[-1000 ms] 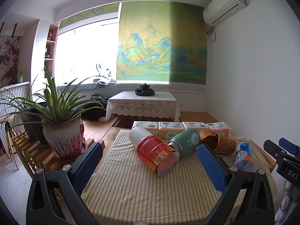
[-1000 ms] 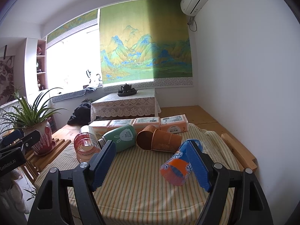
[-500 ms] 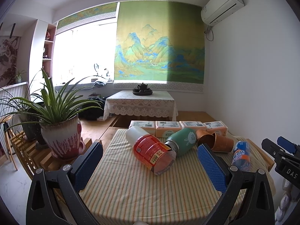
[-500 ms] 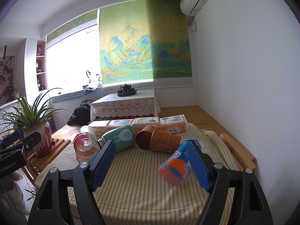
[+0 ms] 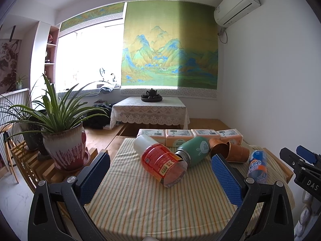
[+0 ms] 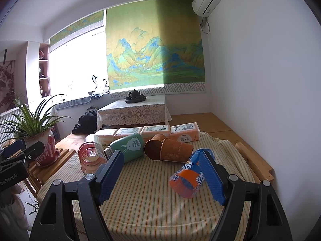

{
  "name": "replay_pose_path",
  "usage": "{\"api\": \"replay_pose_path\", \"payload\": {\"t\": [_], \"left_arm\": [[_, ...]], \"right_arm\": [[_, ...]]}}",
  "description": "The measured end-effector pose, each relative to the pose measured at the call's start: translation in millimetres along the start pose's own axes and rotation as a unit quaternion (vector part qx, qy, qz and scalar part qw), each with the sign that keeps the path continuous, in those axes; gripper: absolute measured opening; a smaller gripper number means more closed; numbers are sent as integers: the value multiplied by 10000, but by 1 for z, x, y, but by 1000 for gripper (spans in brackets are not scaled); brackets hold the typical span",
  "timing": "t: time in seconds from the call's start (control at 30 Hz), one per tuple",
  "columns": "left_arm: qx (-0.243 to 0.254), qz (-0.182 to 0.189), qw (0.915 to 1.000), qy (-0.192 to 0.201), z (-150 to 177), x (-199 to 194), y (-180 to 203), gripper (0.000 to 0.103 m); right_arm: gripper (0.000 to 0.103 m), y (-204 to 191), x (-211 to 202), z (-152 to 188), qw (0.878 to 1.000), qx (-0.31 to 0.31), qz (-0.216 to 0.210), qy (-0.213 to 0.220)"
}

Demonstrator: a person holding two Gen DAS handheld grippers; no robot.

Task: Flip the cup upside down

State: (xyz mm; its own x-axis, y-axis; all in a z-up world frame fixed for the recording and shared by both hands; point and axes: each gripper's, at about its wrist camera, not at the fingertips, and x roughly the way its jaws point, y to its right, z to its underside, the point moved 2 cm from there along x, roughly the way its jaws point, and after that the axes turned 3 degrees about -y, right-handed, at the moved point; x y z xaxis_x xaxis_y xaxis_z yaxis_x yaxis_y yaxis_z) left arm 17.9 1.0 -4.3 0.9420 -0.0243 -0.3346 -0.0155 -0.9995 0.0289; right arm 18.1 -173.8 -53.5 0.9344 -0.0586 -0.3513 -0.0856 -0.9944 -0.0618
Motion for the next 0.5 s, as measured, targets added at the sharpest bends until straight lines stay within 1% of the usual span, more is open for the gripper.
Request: {"api": "replay_pose_path", "payload": {"t": [0.37,0.5], "left_arm": [[65,56,9999,-93,0,6,-1,102],[190,218,9992,-265,-2,15,1,102]], "right_arm": [[74,0,3,2,9999,-12,-16,-104],[79,1,7,3,9998,33,-50,-184]]}}
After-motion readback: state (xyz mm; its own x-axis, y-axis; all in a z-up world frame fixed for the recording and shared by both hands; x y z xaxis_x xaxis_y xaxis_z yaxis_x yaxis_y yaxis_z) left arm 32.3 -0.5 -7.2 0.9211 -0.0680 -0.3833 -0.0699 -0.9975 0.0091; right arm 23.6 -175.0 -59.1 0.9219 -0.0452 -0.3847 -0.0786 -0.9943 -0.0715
